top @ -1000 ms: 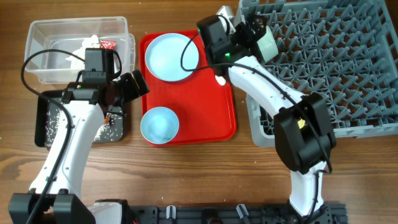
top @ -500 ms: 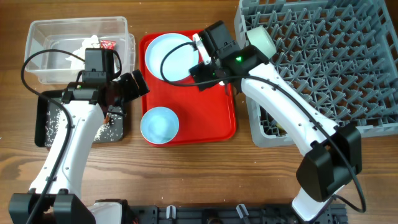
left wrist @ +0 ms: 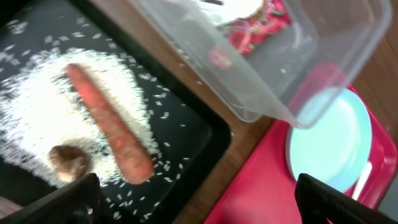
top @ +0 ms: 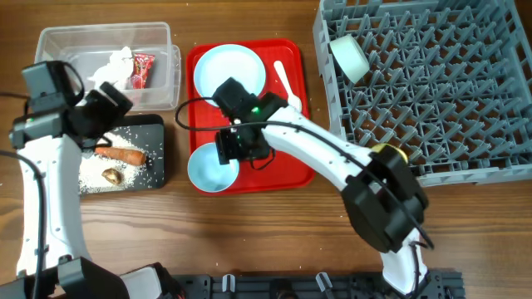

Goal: Sort waste into correct bins and load items into the dishwasher rack
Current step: 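Place the blue bowl upright in the rack with the right gripper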

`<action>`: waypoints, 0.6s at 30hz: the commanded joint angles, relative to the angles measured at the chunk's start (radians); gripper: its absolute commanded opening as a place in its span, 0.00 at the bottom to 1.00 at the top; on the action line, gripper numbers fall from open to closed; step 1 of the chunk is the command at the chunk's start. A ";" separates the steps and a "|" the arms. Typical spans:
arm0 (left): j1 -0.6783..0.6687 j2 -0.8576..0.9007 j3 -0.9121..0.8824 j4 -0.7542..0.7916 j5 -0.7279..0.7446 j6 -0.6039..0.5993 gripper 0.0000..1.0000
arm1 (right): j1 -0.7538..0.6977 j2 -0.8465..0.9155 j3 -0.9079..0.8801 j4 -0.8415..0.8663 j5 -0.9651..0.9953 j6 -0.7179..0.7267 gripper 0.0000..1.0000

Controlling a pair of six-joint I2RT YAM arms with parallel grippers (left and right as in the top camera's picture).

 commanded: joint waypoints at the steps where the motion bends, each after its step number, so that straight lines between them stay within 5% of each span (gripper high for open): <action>1: 0.028 -0.014 0.016 -0.005 0.008 -0.047 1.00 | 0.002 0.064 -0.004 -0.001 0.044 0.069 0.49; 6: 0.028 -0.014 0.016 -0.005 0.008 -0.047 1.00 | 0.001 0.067 -0.004 0.002 0.044 0.069 0.05; 12: 0.028 -0.014 0.016 -0.005 0.008 -0.047 1.00 | -0.026 0.039 0.013 -0.006 0.056 0.028 0.04; 18: 0.028 -0.014 0.016 -0.005 0.008 -0.047 1.00 | -0.155 -0.222 0.013 -0.113 0.278 -0.100 0.04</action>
